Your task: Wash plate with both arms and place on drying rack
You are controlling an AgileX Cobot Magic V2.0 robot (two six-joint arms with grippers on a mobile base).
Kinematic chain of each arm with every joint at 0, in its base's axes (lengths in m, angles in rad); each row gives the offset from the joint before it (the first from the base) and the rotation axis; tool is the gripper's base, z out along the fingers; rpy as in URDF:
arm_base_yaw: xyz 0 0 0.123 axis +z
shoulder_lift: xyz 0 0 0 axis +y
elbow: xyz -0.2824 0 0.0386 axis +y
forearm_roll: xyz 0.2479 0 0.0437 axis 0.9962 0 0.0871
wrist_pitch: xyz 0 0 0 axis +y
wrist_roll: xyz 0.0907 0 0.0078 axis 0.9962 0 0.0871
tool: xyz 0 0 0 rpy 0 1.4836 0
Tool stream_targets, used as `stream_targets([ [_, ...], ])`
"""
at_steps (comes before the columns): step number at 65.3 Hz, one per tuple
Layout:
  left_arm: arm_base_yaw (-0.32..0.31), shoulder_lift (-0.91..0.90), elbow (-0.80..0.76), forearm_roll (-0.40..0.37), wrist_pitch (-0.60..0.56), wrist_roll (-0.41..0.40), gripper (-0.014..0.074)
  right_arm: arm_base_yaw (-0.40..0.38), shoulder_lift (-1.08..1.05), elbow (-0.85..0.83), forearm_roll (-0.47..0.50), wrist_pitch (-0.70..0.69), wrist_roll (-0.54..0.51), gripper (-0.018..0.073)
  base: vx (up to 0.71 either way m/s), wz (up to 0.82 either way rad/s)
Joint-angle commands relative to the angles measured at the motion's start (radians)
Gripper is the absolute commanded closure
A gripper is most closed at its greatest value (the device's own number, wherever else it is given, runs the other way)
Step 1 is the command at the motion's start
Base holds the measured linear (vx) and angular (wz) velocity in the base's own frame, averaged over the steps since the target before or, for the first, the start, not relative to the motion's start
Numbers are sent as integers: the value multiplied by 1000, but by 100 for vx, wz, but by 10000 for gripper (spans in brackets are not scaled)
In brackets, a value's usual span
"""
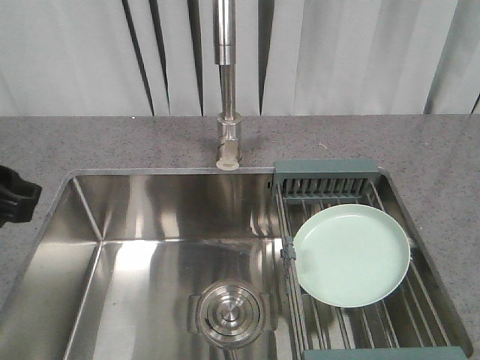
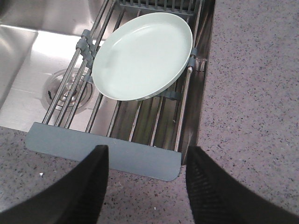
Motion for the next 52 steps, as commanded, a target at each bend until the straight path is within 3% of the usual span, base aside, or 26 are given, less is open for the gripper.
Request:
stream_targets([
  [1, -5, 81, -88, -34, -37, 61, 158, -3, 7, -25, 4, -51, -3, 180, 0, 0],
  [9, 34, 191, -145, -146, -53, 173, 158, -3, 7, -25, 4, -51, -4, 180, 0, 0],
  [16, 99, 271, -175, -332, -59, 326, 158, -3, 7, -25, 4, -51, -4, 180, 0, 0],
  [24, 145, 334, -183, -586, -89, 579, 158, -3, 7, -25, 4, -51, -4, 180, 0, 0],
  [38, 141, 419, -183, -952, -69, 1095, 158, -3, 7, -25, 4, -51, -4, 180, 0, 0],
  [46, 141, 458, -183, -1095, -31, 1312, 158, -3, 7, -25, 4, -50, -4, 180, 0, 0],
  [52, 141, 484, -183, -1169, -24, 1416, 158, -3, 7, -26, 4, -50, -4, 180, 0, 0],
])
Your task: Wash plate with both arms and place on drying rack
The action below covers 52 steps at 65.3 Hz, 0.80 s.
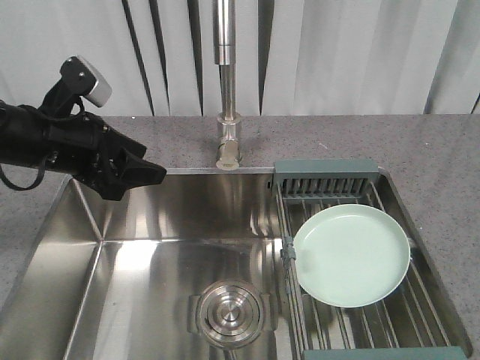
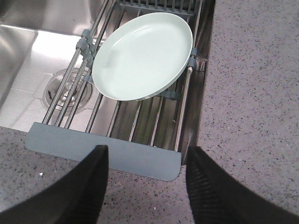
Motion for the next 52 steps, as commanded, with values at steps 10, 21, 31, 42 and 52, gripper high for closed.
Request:
stream_targets([
  [10, -1, 44, -35, -235, 26, 268, 158, -3, 7, -26, 4, -49, -4, 180, 0, 0],
  [21, -1, 116, -35, -353, 90, 403, 158, -3, 7, -26, 4, -49, -4, 180, 0, 0],
  [31, -24, 178, -36, -415, 105, 487, 159, -3, 7, -26, 4, -49, -4, 180, 0, 0],
  [42, -65, 230, -36, -451, 93, 571, 223, -3, 7, -26, 4, -49, -4, 180, 0, 0],
  [52, -99, 252, -36, -496, 48, 625, 351, -3, 7, -26, 4, -48, -4, 180, 0, 0],
])
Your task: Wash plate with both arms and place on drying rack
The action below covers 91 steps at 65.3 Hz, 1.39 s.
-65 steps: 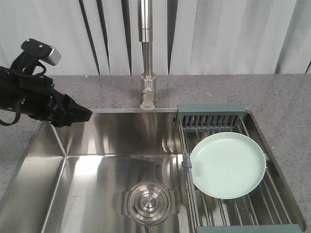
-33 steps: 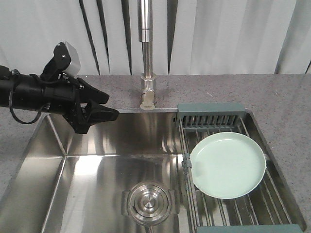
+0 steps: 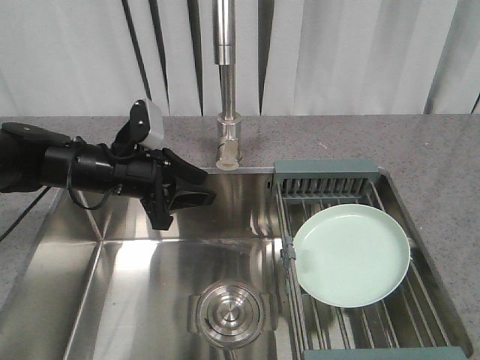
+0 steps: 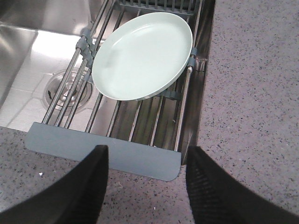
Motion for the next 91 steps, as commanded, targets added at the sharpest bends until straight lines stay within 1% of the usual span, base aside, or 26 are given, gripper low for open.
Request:
stream_targets([
  [1, -23, -35, -33, -101, -10, 46, 372, -3, 7, -26, 4, -48, -4, 180, 0, 0],
  [8, -35, -25, -33, -125, -45, 78, 468, -3, 7, -26, 4, -48, -4, 180, 0, 0],
  [14, -43, -14, -38, -127, -62, 97, 548, -3, 7, -26, 4, -48, -4, 180, 0, 0],
  [19, -51, 3, -60, -125, -61, 97, 605, -3, 7, -26, 4, -48, -4, 180, 0, 0],
  [30, -76, 58, -144, -126, -58, 74, 604, -3, 7, -26, 3, -48, -4, 180, 0, 0],
  [36, -89, 84, -184, -126, -83, 73, 604, -3, 7, -26, 3, -48, -4, 180, 0, 0],
  [65, -89, 163, -339, -126, -164, 73, 604, -3, 7, -26, 3, -45, -4, 180, 0, 0],
  [91, -89, 166, -445, -125, -324, 73, 604, -3, 7, -26, 3, -45, -4, 180, 0, 0],
])
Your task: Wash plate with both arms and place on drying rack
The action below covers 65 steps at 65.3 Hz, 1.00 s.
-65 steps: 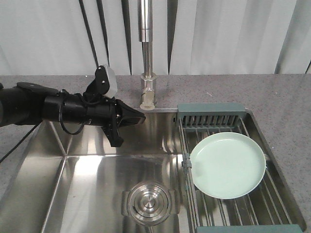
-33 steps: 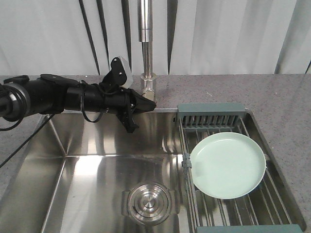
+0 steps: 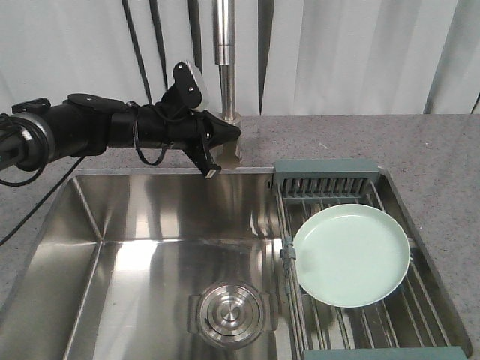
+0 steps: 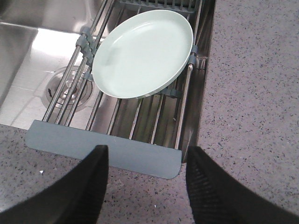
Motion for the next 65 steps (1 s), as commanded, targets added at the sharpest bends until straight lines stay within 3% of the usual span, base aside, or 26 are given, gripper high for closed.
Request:
stream_targets([
  [1, 2, -59, -61, -73, -72, -8, 604, -3, 7, -26, 3, -52, -4, 180, 0, 0],
  [11, 2, -75, -72, -74, -173, -10, 604, -3, 7, -26, 3, -52, -4, 180, 0, 0],
  [20, 2, -117, -72, -61, -195, -41, 604, -3, 7, -26, 3, -51, -4, 180, 0, 0],
  [29, 2, -185, -72, 32, -150, -188, 604, -3, 7, -26, 3, -51, -4, 180, 0, 0],
  [38, 2, -263, -72, 271, -85, -484, 603, -3, 7, -26, 3, -51, -4, 180, 0, 0],
  [54, 2, -397, -72, 841, -12, -1088, 603, -3, 7, -26, 3, -49, -4, 180, 0, 0],
  [65, 2, -478, -72, 1174, 108, -1503, 603, -3, 7, -26, 3, -48, -4, 180, 0, 0],
])
